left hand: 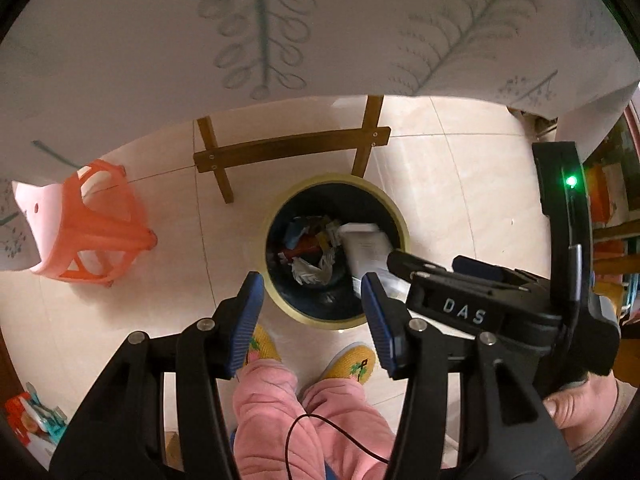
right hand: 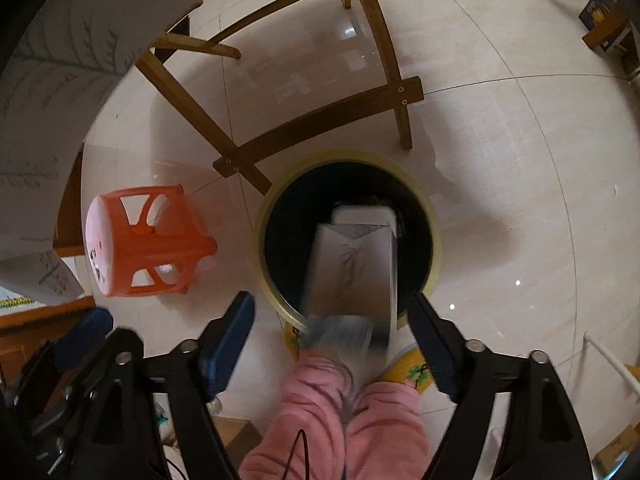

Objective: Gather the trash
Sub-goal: 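Open both tools to drop the tissues and earplug box into the bin, then raise both open tools back up over the table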

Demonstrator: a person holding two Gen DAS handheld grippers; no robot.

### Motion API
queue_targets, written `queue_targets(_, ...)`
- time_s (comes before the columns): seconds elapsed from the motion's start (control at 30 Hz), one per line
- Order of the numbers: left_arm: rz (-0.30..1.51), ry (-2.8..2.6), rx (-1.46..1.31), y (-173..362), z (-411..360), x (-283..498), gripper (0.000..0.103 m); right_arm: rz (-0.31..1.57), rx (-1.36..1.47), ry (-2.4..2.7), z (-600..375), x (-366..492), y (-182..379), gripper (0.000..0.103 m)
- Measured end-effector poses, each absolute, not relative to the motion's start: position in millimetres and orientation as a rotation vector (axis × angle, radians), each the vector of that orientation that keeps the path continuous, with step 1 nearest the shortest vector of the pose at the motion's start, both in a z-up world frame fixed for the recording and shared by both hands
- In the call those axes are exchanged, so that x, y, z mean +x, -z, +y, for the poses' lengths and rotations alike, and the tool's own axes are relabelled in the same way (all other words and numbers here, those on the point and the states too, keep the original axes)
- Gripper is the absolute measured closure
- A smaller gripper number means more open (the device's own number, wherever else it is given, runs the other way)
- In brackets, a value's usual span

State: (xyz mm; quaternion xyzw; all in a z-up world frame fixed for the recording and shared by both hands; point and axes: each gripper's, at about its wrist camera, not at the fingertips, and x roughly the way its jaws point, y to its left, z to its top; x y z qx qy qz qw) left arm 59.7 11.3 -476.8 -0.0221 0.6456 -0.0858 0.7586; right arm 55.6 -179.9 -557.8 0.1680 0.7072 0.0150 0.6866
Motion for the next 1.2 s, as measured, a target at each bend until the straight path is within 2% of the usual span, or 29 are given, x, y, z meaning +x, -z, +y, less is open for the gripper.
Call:
queue_targets(0.3,1.379,0.177,-0.065,420,19,54,0.056,1.547,0.383,-0.050,-184,53,492,0.017)
queue_targets(1.0,1.131,0.217,-0.056,161,-6,45,0.056,1.234,0.374,-0.183,-216,28,201,0.017)
queue_targets(1.2,1.054,0.193,-0.067,110,4,43,0.056,1.138,0.365,-0.215,-230,26,137,0.017)
